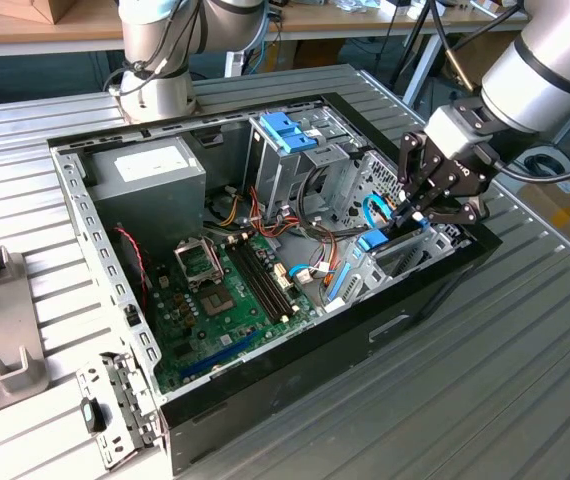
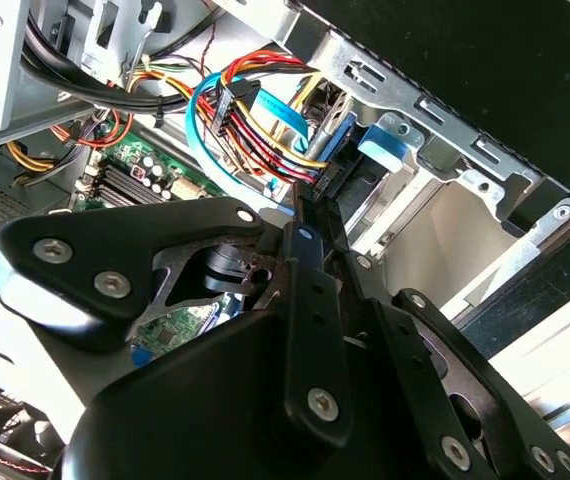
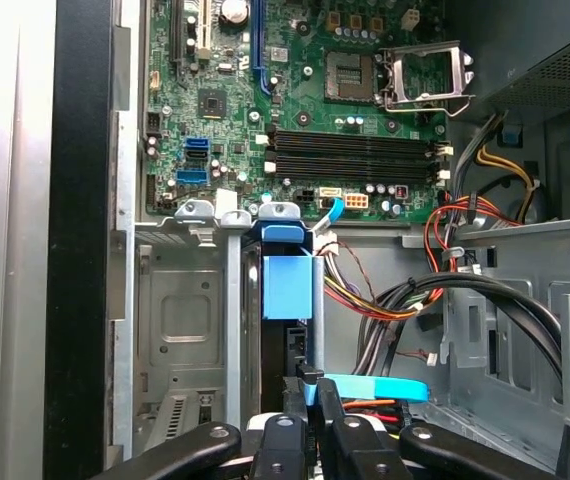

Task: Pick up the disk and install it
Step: 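Insert the second disk wire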

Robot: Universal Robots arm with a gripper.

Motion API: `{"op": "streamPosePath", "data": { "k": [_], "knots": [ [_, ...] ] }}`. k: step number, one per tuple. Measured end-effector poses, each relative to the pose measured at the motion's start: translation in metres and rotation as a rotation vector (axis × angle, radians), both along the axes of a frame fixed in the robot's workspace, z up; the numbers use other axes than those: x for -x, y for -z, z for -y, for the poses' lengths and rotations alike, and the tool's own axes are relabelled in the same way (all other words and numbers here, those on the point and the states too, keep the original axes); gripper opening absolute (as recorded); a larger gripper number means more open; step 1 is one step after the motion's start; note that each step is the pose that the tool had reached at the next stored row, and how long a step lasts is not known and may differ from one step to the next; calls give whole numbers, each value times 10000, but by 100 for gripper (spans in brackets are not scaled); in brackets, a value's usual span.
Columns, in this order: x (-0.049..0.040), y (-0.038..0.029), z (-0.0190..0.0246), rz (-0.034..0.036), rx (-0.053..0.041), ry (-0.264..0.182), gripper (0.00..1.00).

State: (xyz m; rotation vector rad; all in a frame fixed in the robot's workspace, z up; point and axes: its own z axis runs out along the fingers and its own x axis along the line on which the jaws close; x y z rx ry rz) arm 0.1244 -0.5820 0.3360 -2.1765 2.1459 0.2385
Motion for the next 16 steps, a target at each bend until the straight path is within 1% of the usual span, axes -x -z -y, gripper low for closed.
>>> {"op": "streamPosePath", "data": {
  "k": [2, 4, 5, 10, 16],
  "knots": [
    [0, 0, 0, 0, 1, 0, 16],
    [-1, 13, 0, 2, -25, -1, 17],
    [-1, 1, 0, 0, 0, -1, 24],
    [0, -8, 0, 0, 1, 0, 24],
    [0, -126, -1, 0, -31, 0, 24]
  ]
}}
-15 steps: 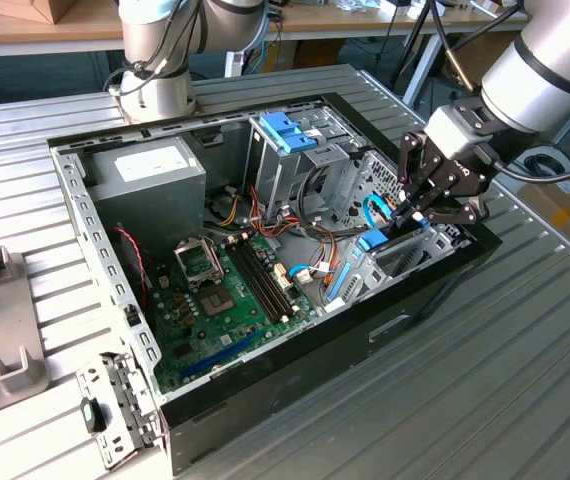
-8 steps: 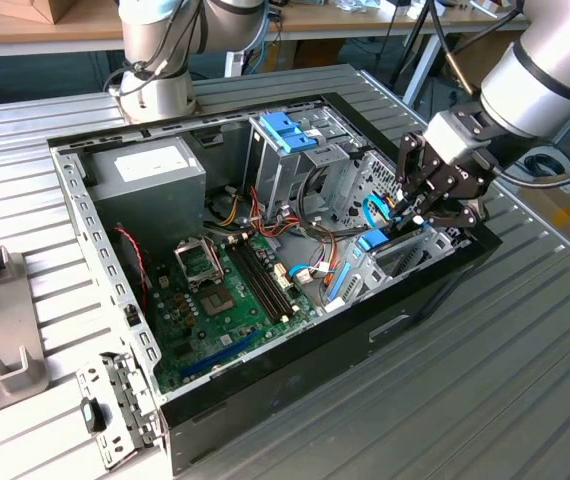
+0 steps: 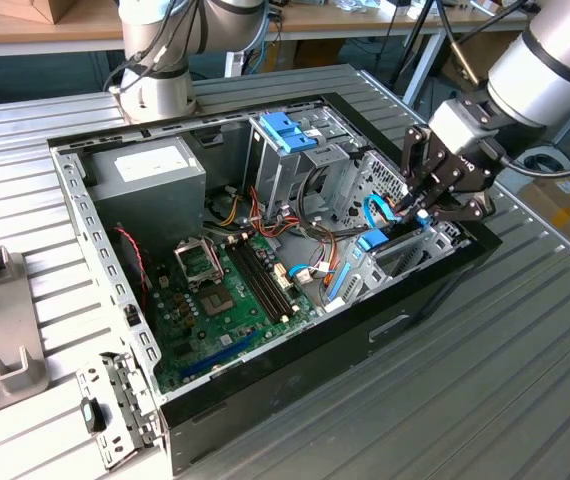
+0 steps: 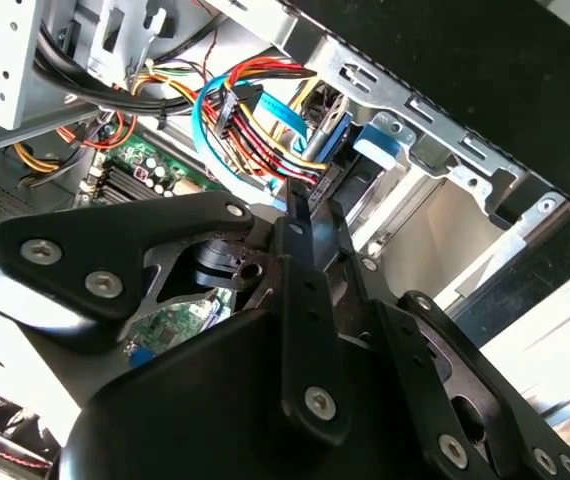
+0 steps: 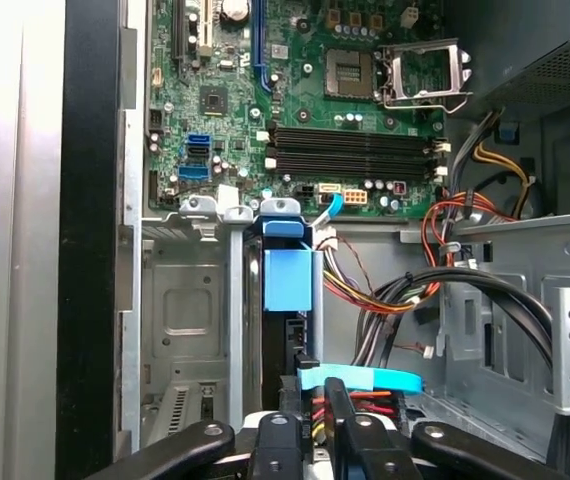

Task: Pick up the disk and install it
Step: 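Insert the second disk wire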

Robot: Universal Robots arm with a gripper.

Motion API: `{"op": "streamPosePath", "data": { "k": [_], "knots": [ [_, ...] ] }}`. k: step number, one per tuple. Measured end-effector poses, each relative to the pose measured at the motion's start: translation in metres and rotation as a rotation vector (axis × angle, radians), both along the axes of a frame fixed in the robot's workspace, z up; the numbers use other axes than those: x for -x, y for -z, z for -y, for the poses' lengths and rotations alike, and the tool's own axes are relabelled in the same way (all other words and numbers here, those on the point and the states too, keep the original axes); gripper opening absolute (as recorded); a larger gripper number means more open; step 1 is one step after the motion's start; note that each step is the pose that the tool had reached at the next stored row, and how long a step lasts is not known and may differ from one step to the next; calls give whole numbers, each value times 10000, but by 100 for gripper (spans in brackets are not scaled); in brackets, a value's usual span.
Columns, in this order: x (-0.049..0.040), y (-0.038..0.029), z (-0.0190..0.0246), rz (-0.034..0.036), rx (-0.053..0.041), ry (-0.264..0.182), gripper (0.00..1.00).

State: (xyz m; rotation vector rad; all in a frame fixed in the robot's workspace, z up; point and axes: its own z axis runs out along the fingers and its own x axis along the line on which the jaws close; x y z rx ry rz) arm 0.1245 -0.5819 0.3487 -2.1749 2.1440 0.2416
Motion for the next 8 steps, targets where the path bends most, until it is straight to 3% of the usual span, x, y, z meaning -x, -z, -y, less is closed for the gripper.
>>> {"op": "streamPosePath", "data": {
  "k": [4, 5, 8],
  "knots": [
    [0, -33, -31, 0, -5, 0, 22],
    [0, -33, -33, 0, -6, 0, 15],
    [0, -30, -34, -2, -7, 0, 10]
  ]
}}
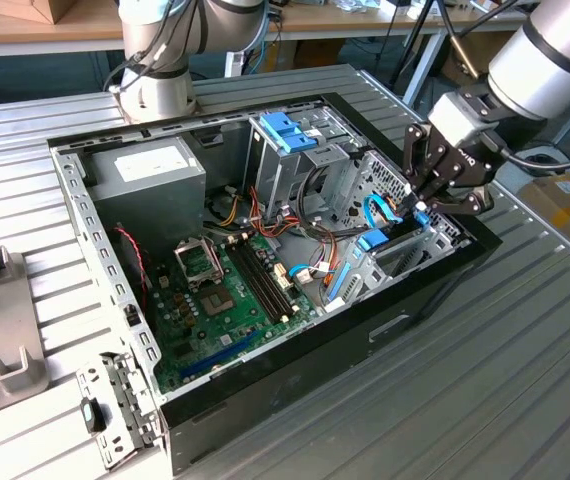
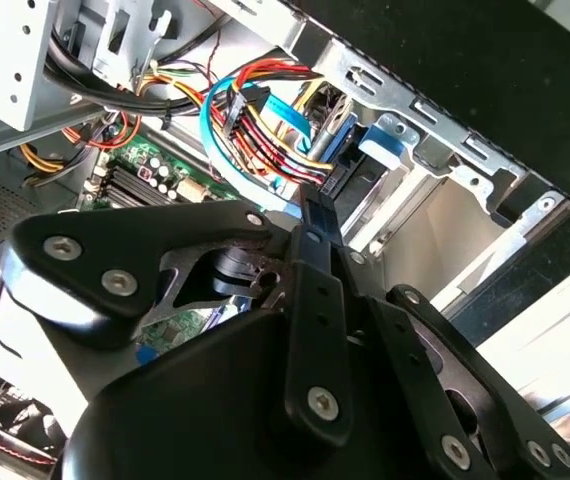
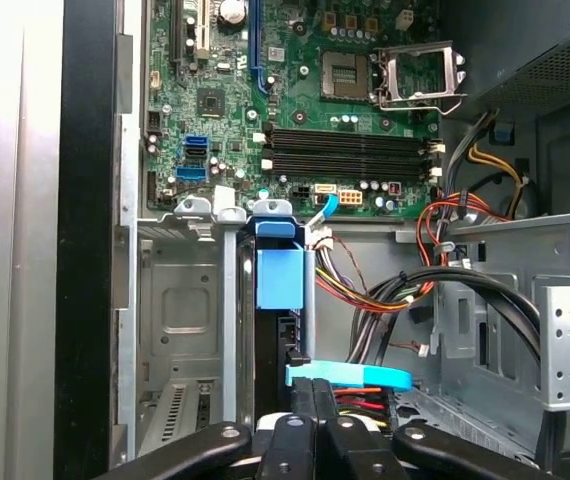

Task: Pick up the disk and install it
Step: 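Insert the second disk wire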

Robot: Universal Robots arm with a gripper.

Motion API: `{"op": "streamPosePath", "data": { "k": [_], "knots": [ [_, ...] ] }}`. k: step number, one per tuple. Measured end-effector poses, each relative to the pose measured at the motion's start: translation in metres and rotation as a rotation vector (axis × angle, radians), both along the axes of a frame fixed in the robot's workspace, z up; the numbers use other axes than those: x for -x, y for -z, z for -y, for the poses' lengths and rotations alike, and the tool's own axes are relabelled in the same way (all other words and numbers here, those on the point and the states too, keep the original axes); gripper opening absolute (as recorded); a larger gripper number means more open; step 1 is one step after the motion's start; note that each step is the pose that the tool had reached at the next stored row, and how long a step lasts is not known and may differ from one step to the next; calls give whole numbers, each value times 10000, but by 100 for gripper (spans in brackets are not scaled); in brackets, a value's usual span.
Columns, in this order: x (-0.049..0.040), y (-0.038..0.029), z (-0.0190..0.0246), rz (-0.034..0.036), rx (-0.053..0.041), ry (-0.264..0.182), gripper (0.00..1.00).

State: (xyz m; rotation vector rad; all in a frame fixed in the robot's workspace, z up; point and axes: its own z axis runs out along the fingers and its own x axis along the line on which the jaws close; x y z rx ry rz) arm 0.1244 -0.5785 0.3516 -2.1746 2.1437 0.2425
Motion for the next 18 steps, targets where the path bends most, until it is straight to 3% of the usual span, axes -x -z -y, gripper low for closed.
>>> {"op": "streamPosePath", "data": {
  "k": [8, 12, 18],
  "knots": [
    [-111, 12, 7, -110, 10, 0, 10],
    [-185, 11, 7, -126, 11, 0, 10],
    [-191, 11, 7, -126, 11, 0, 10]
  ]
}}
